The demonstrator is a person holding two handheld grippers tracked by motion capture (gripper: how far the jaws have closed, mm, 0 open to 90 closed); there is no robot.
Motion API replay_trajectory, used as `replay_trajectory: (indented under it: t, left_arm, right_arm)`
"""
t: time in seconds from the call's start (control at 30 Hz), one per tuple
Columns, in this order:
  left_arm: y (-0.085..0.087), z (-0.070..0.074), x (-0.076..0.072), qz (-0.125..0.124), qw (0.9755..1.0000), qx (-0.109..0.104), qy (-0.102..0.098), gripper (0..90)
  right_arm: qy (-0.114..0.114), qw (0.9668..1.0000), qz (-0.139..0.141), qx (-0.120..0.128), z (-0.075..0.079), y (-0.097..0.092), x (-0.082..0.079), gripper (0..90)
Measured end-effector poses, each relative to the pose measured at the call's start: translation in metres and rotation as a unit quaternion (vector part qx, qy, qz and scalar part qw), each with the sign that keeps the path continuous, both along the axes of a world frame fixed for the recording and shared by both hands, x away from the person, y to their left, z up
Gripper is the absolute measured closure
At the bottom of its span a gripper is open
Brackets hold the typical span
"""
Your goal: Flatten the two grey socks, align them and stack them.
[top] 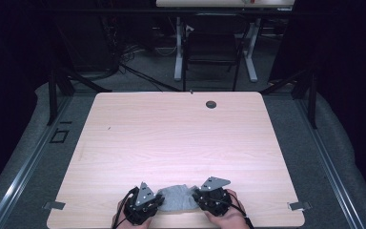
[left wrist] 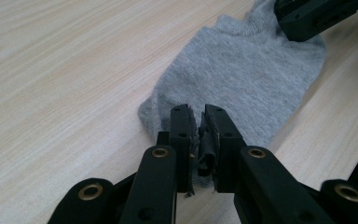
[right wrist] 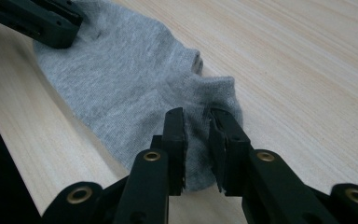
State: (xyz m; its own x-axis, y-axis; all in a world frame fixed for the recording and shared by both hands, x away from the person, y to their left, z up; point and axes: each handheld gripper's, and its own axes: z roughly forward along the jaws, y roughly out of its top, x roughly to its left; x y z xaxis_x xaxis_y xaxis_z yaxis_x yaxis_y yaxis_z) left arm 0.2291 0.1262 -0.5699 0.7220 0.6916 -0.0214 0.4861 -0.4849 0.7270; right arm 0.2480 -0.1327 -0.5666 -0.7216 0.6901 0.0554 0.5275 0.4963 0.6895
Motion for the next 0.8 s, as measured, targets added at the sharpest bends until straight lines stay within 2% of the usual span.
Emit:
replay_trajectory:
  t: [0.4, 0.8]
  left_arm:
    - [-0.001, -0.006, 0.002, 0.001, 1.0, 0.006, -0.005, 82.4]
    - [0.0, -0.007, 0.014, 0.01, 0.9999, 0.002, -0.006, 82.3]
  right_arm:
    - [0.006, 0.9999, 0.001, -0.01, -0.004, -0.001, 0.001, 78.5]
    - [0.01, 0.9999, -0.013, 0.003, -0.006, 0.001, 0.005, 78.9]
